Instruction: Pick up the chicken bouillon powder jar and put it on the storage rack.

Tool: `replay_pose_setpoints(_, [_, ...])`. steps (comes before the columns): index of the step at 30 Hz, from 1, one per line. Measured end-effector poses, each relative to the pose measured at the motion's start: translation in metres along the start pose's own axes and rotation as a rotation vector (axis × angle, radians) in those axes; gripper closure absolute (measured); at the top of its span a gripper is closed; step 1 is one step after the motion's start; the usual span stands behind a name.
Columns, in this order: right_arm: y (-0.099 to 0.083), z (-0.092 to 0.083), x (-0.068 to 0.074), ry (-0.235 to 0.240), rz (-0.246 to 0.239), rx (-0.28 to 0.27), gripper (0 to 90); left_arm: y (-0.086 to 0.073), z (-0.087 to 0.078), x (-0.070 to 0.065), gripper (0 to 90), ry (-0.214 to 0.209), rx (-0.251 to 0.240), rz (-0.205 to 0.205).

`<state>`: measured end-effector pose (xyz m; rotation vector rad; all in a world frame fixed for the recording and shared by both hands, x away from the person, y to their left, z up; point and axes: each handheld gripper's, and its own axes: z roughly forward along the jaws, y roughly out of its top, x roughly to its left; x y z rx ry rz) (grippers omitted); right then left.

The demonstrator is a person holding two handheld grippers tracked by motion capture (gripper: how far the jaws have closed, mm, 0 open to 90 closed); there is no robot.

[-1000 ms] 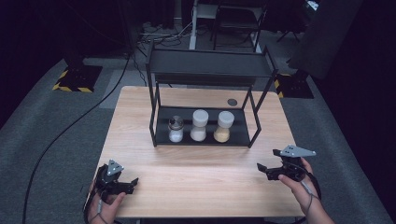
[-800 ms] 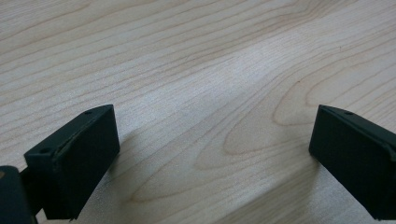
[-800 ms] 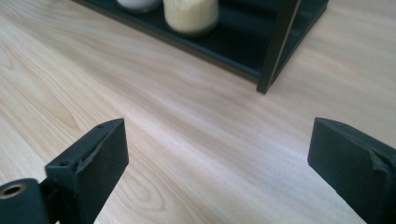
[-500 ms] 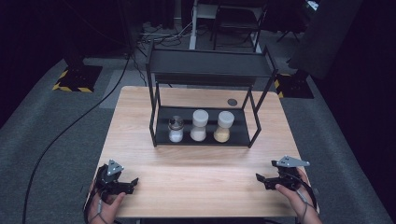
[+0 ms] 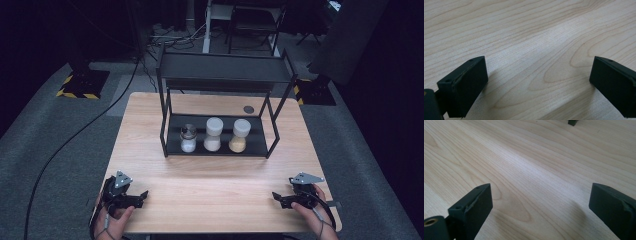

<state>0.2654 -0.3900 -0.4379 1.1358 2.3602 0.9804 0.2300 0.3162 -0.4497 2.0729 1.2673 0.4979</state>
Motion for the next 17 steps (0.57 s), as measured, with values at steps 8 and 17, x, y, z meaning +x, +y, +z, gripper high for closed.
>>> replay_pose_setpoints(8, [-0.007, 0.005, 0.002, -0.009, 0.007, -0.002, 4.0, 0.0, 0.0, 0.0, 1.2, 0.0, 0.0, 0.0])
replay_pose_setpoints(17, [-0.011, 0.006, 0.002, -0.005, 0.006, -0.019, 2.8, 0.0, 0.0, 0.0, 1.2, 0.0, 0.0, 0.0])
